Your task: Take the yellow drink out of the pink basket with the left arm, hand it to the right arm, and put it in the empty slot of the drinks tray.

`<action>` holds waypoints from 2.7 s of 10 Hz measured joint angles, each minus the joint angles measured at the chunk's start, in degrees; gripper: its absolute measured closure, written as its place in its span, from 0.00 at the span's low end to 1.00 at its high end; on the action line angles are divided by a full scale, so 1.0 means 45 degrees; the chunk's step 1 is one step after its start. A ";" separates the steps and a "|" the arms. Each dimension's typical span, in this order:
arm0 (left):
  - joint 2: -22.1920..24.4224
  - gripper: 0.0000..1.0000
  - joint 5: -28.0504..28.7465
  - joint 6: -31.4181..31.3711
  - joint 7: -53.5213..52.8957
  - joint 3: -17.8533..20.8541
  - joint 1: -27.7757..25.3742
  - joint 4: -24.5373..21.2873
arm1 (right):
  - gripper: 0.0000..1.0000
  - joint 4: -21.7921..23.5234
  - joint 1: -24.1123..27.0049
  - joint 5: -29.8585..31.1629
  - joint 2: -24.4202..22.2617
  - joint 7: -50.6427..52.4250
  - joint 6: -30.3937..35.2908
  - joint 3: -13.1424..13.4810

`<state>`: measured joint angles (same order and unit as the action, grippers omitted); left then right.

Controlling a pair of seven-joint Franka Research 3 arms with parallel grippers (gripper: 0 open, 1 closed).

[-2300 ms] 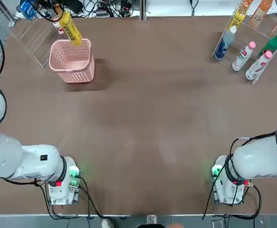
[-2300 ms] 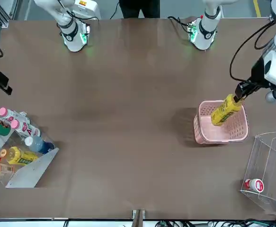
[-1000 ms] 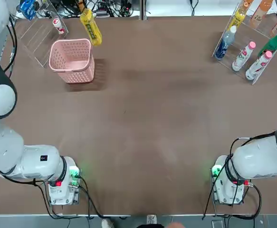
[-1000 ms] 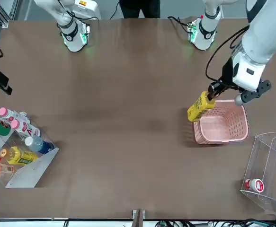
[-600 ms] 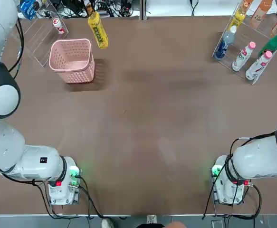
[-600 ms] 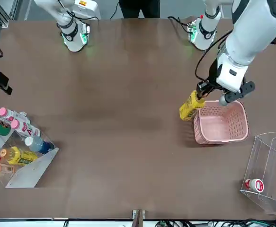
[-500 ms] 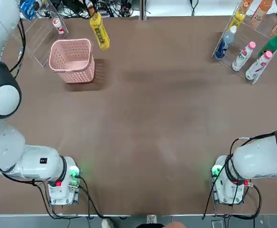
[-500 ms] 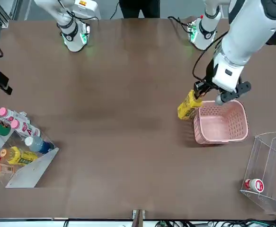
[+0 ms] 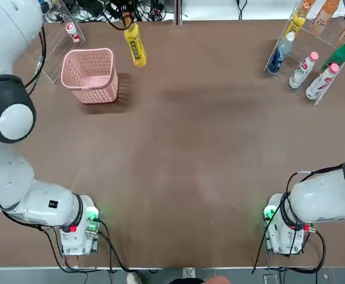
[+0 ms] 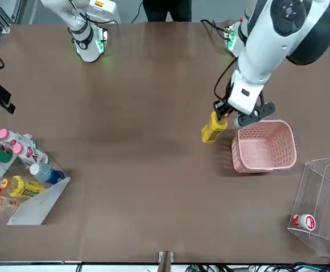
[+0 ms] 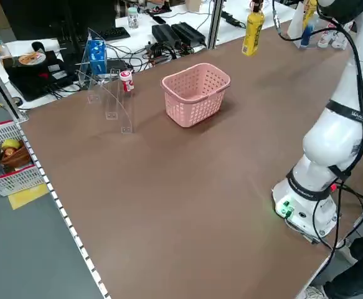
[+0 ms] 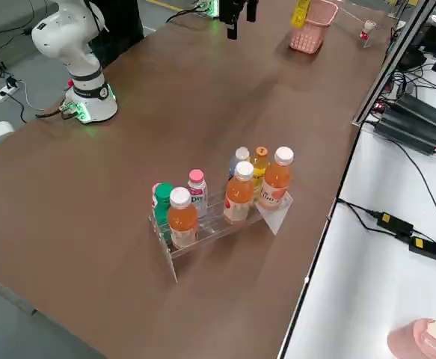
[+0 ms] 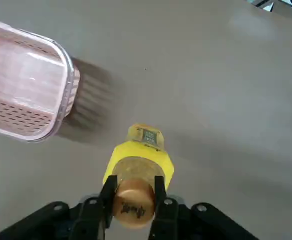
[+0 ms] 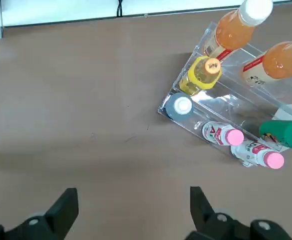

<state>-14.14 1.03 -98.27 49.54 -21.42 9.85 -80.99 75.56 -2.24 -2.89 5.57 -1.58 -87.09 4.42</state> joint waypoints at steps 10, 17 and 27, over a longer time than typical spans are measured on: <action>-0.2110 0.66 0.1434 -0.1755 0.2331 0.0688 0.2629 0.0570 | 0.01 -0.0004 -0.0035 0.0000 -0.0151 0.0004 0.0051 -0.0054; -0.3384 0.66 0.1497 -0.2540 0.3256 0.1468 0.3835 0.1296 | 0.01 0.0011 -0.0031 0.0000 -0.0151 0.0005 0.0376 -0.0040; -0.4262 0.66 0.1503 -0.3548 0.4740 0.2886 0.5633 0.1728 | 0.01 0.0141 -0.0195 0.0790 -0.0043 0.0068 0.0682 -0.0146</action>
<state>-33.32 7.79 -114.23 70.87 -8.44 35.20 -73.21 76.20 -3.12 0.67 5.37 -1.28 -84.02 3.76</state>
